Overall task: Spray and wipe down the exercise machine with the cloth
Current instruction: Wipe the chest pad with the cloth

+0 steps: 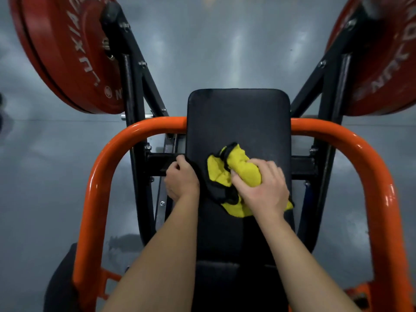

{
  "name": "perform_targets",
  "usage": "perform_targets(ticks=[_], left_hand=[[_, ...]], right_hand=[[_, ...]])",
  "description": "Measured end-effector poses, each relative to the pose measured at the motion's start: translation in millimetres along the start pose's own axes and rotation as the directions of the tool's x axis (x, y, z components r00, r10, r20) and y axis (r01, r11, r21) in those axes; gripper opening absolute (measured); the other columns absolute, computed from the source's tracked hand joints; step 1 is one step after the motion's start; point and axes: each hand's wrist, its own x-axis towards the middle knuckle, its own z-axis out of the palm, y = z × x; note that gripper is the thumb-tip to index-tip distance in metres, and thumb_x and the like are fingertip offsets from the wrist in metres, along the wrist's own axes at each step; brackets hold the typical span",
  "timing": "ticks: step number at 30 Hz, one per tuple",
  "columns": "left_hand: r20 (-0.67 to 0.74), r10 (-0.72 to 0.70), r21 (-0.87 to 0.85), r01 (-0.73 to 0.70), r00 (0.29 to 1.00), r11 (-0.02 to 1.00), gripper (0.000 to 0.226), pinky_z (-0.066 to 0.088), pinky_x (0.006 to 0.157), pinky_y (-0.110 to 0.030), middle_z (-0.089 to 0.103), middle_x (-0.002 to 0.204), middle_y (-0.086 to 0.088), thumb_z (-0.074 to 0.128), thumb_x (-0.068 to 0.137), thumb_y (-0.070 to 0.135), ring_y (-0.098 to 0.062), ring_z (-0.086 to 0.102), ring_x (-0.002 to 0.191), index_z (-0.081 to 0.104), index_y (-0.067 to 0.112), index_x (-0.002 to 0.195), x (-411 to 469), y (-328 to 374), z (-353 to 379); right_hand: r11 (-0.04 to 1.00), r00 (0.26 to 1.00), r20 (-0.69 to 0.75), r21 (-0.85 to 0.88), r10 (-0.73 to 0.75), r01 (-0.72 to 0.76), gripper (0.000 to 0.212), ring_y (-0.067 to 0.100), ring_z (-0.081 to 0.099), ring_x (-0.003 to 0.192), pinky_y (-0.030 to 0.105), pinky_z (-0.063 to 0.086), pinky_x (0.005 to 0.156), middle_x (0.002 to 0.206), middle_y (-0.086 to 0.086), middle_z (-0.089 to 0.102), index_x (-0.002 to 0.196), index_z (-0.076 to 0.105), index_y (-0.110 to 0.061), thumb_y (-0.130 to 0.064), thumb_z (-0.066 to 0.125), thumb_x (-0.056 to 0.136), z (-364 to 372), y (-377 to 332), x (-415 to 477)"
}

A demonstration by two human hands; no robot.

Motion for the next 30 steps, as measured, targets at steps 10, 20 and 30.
perform_targets(ticks=[10, 20, 30], left_hand=[[0.444, 0.375, 0.107, -0.464, 0.814, 0.880, 0.055, 0.033, 0.115, -0.041, 0.045, 0.151, -0.014, 0.018, 0.111, 0.040, -0.030, 0.042, 0.140, 0.042, 0.009, 0.150, 24.6, -12.8, -21.7], [0.590, 0.621, 0.160, -0.829, 0.516, 0.536, 0.075, 0.054, 0.094, -0.042, 0.035, 0.134, 0.009, 0.068, 0.090, 0.055, -0.005, 0.052, 0.113, 0.037, 0.019, 0.147, 25.5, -32.3, -78.3], [0.729, 0.275, 0.553, -0.776, 0.627, 0.305, 0.148, 0.050, 0.102, -0.042, -0.012, 0.172, -0.006, 0.082, 0.071, 0.066, -0.028, 0.044, 0.144, -0.022, 0.008, 0.159, -14.6, -12.7, -63.9]], right_hand=[[0.851, 0.922, 0.216, -0.361, -0.320, 0.380, 0.086, 0.043, 0.043, 0.128, 0.063, 0.036, 0.095, 0.147, 0.014, 0.042, 0.149, 0.044, -0.028, -0.074, 0.067, 0.079, -12.2, 27.6, -73.6], [0.766, 0.820, 0.199, -0.292, -0.536, 0.572, 0.057, 0.034, 0.056, 0.108, 0.046, 0.043, 0.080, 0.122, 0.001, 0.061, 0.121, 0.064, -0.036, -0.069, 0.066, 0.076, 80.9, -79.6, 116.8], [0.959, 0.894, 0.419, -0.149, -0.158, 0.240, 0.054, 0.033, 0.058, 0.119, 0.037, 0.042, 0.085, 0.125, 0.003, 0.065, 0.117, 0.060, -0.029, -0.067, 0.063, 0.078, 85.3, -131.2, 186.3]])
